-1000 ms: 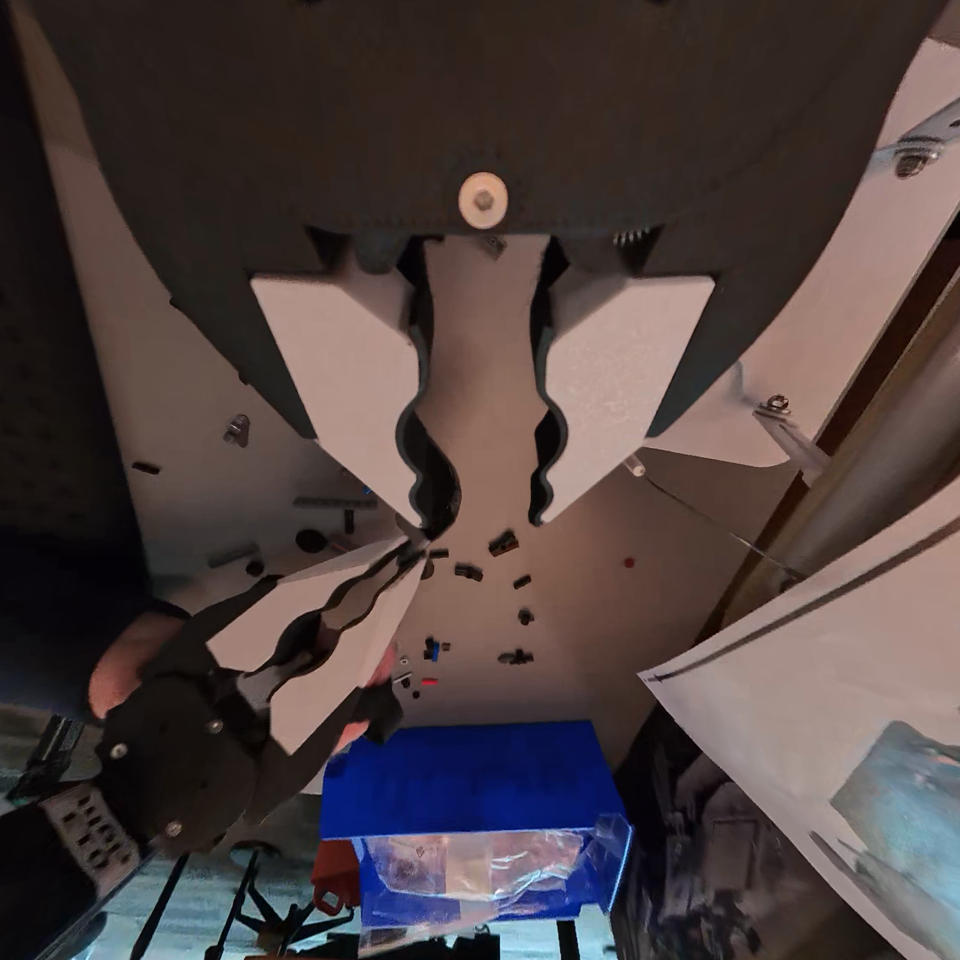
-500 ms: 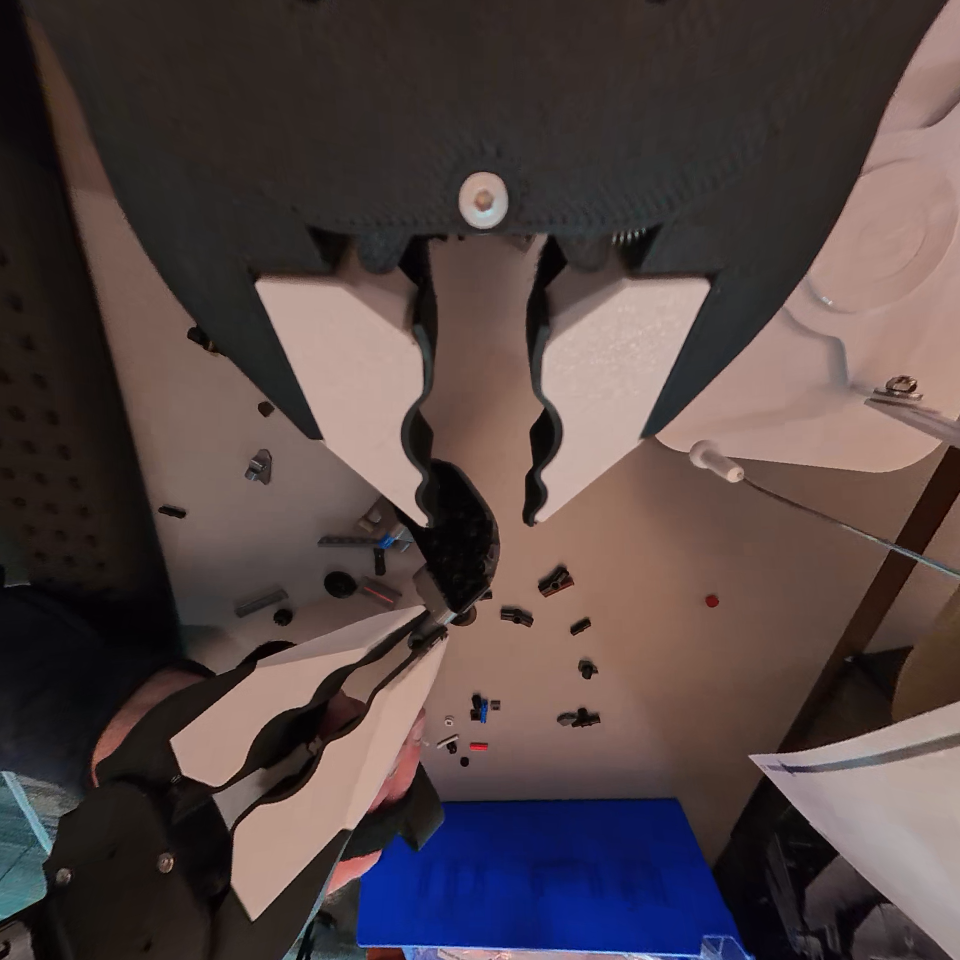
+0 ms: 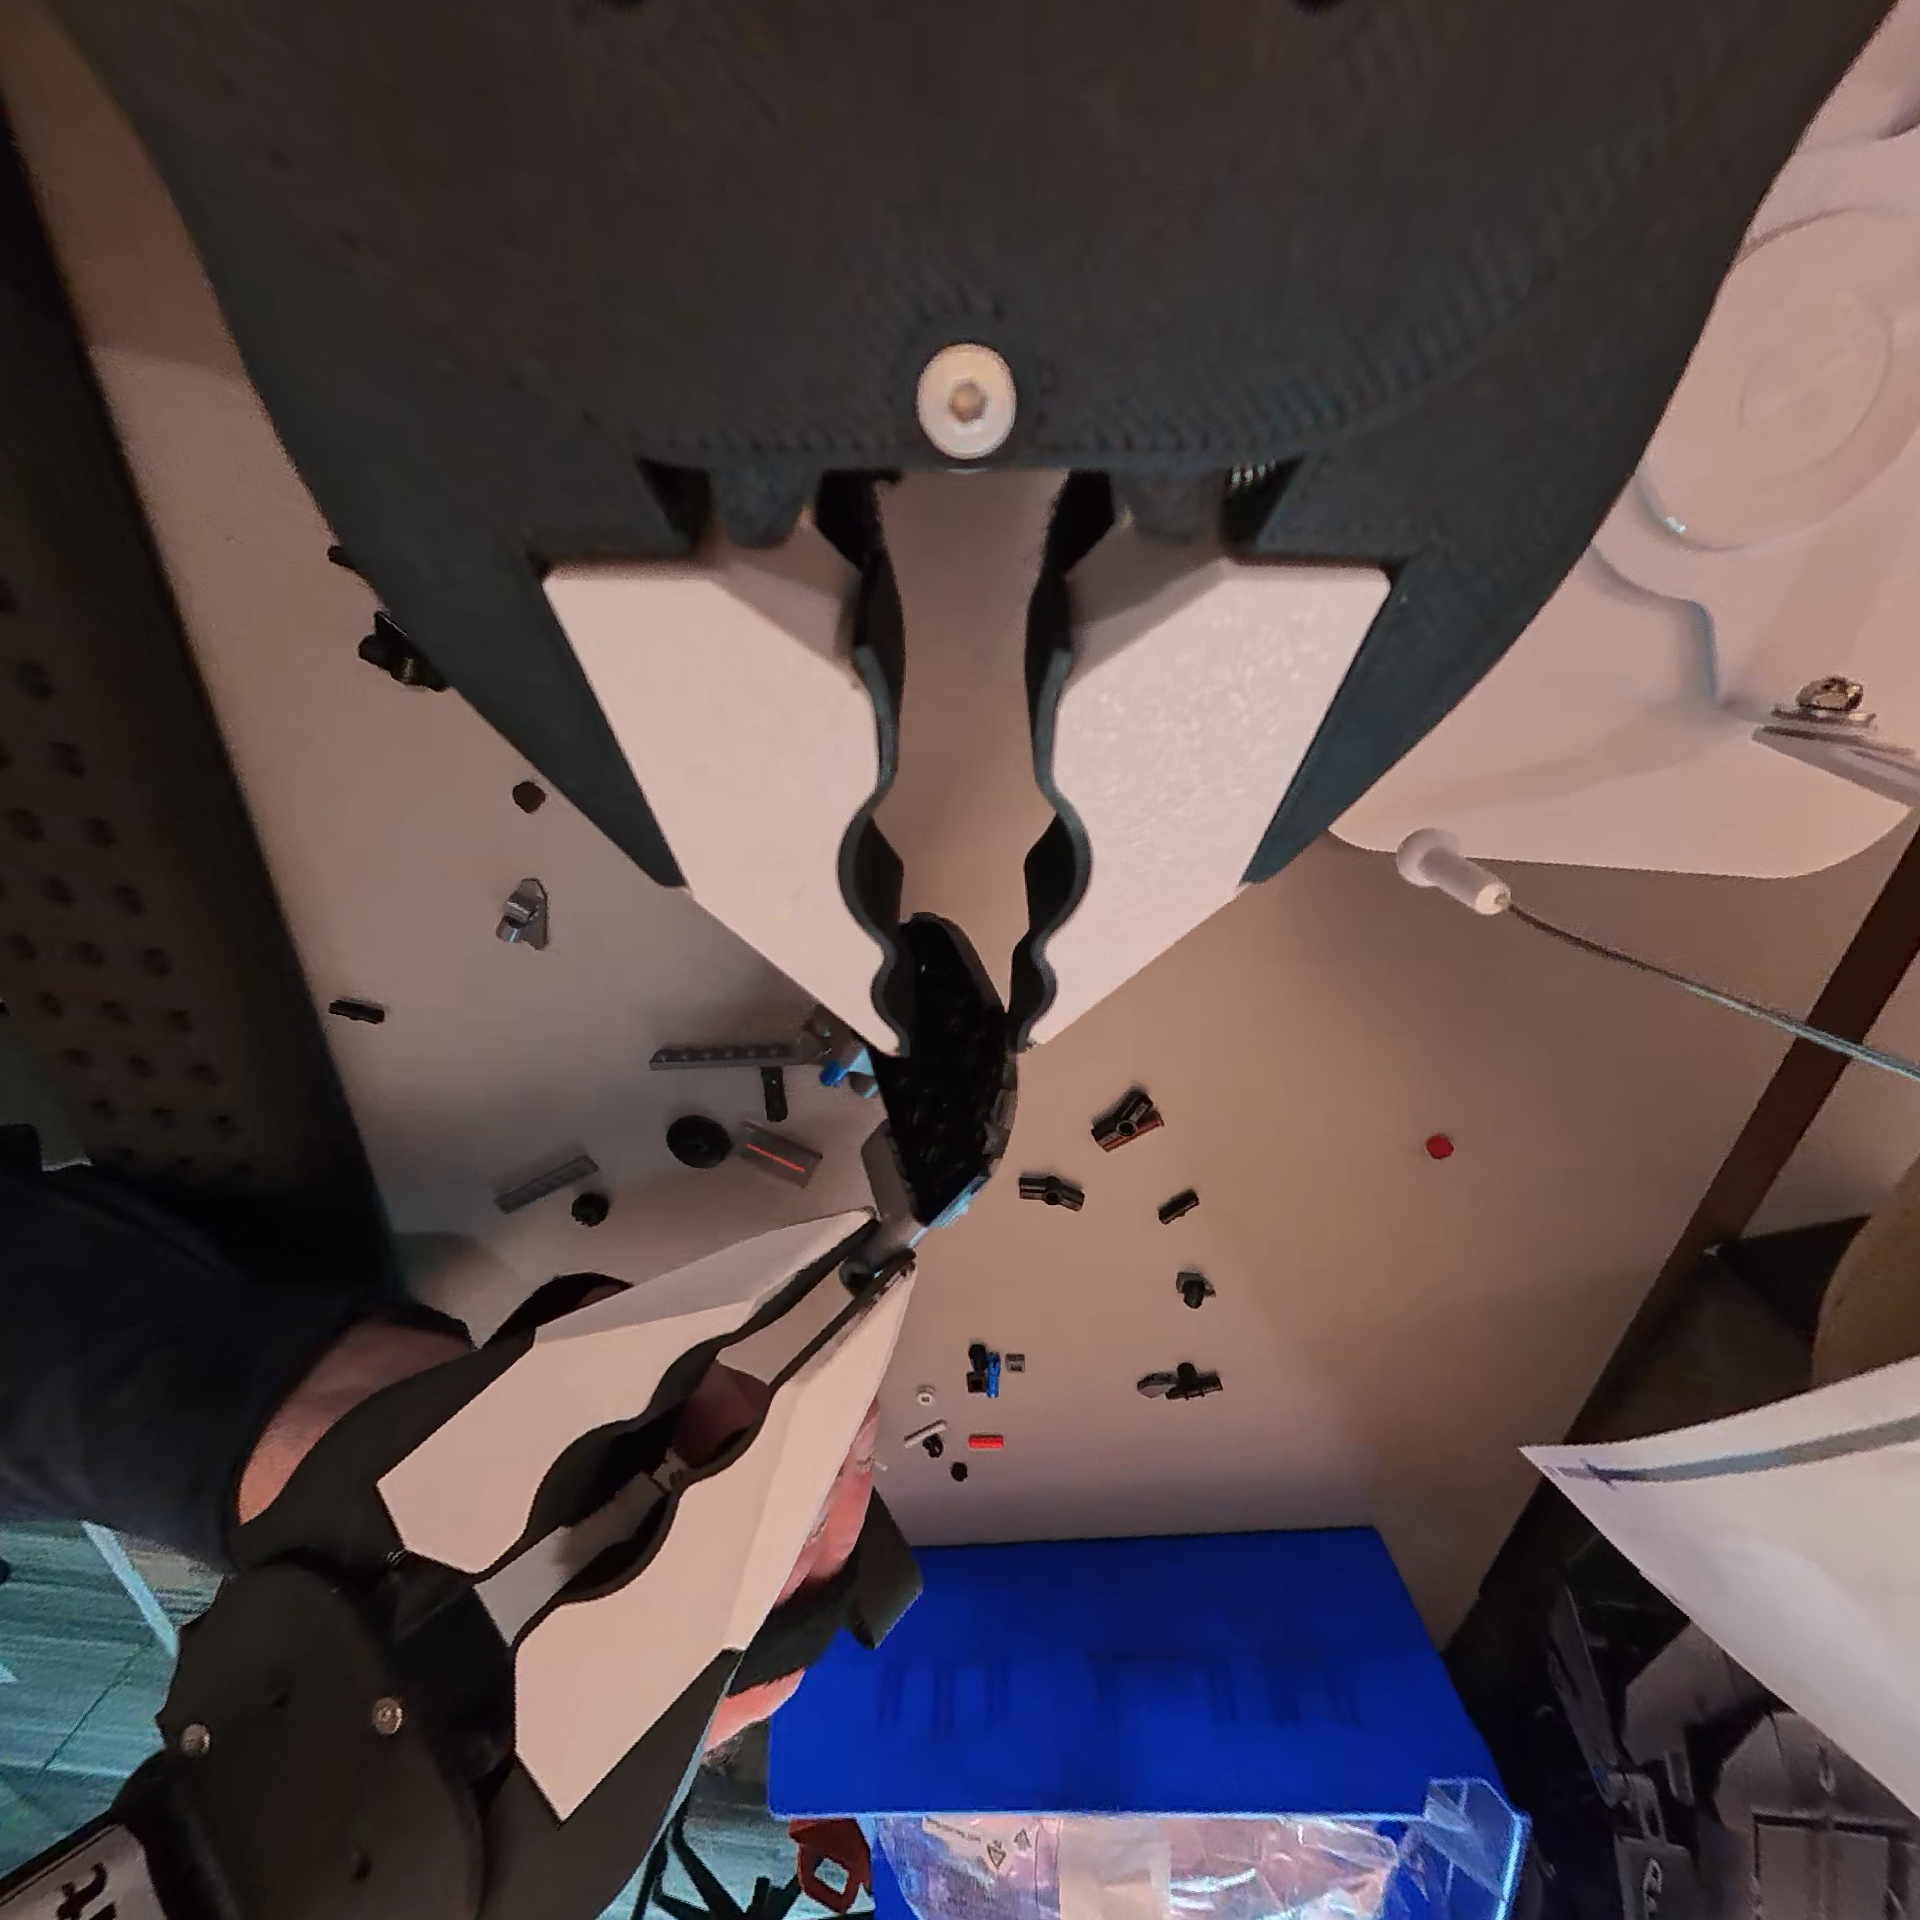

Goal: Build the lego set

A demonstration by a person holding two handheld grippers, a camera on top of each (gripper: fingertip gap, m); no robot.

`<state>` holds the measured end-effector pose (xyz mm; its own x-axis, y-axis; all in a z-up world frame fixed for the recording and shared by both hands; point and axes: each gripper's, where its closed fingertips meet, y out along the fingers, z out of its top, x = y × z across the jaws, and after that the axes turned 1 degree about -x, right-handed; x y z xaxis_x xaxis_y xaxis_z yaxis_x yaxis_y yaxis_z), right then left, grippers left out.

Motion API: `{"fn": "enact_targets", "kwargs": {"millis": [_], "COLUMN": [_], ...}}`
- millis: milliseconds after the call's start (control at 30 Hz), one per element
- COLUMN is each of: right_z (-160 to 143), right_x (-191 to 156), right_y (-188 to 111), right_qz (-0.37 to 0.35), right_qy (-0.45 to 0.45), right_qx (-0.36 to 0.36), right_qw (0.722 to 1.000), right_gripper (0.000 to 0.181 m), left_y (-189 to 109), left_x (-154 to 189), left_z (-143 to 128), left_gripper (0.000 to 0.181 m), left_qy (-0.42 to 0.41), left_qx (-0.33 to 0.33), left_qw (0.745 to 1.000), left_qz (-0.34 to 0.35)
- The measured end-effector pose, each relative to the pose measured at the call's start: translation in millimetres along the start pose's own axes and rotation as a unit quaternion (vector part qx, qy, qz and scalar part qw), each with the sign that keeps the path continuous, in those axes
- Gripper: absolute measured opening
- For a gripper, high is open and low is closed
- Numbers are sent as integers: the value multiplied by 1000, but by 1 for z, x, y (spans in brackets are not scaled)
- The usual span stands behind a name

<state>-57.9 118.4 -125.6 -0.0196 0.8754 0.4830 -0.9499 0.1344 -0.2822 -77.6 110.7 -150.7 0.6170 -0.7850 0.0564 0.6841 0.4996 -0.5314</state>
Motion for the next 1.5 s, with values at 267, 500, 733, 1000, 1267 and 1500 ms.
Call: {"fn": "enact_targets", "kwargs": {"millis": [267, 500, 733, 1000, 1267, 1500], "right_z": [2, -6, -9, -8, -10, 20], "right_x": [4, 10, -5, -7, -12, -25], "right_y": [-2, -3, -2, -2, 3, 12], "right_qz": [-4, -3, 93, 109, 99, 84], "right_qy": [10, 35, 134, 152, 122, 66], "right_qx": [8, -2, 14, 30, 21, 60], "right_qw": [1000, 999, 987, 982, 987, 992], "right_gripper": [12, 15, 32, 35, 32, 24], "left_y": [-3, -3, -9, -18, -114, -250], "left_x": [1, 0, 1, 4, 20, 38], "left_z": [6, 3, 7, 17, 52, 32], "left_gripper": [7, 7, 7, 7, 7, 7], "left_qy": [24, 29, 33, 69, 148, 163], "left_qx": [9, 5, 13, -5, -15, -76], "left_qw": [1000, 999, 999, 996, 971, 929], "left_qz": [11, 16, 19, 51, 185, 323]}}
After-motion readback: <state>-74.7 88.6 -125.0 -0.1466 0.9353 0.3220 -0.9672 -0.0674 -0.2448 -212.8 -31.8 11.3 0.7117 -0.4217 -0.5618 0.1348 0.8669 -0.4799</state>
